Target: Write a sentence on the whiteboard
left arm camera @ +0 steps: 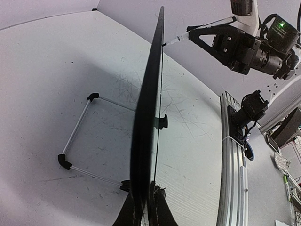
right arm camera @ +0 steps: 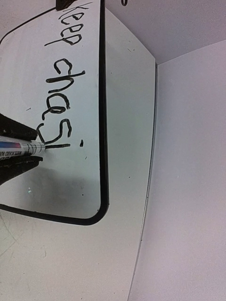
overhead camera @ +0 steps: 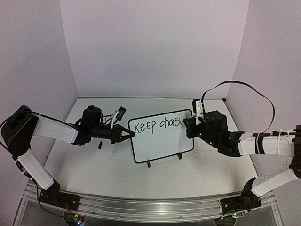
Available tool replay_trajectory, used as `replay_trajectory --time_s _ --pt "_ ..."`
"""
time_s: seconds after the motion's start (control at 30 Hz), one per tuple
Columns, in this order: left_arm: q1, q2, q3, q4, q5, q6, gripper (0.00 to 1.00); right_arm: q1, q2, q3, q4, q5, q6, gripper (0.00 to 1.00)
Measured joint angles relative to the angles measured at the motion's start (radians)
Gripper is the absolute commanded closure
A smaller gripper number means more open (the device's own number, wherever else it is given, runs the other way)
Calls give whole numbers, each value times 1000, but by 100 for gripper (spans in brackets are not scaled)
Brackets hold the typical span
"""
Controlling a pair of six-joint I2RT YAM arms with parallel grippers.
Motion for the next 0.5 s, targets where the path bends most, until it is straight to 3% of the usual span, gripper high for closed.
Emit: replay_trajectory --time_s 0.2,0.5 --pt "0 -1 0 0 2 7 100 -1 -67 -14 1 -9 -6 100" --pt "0 -2 0 0 2 8 100 -3 -37 8 -2 11 -26 100"
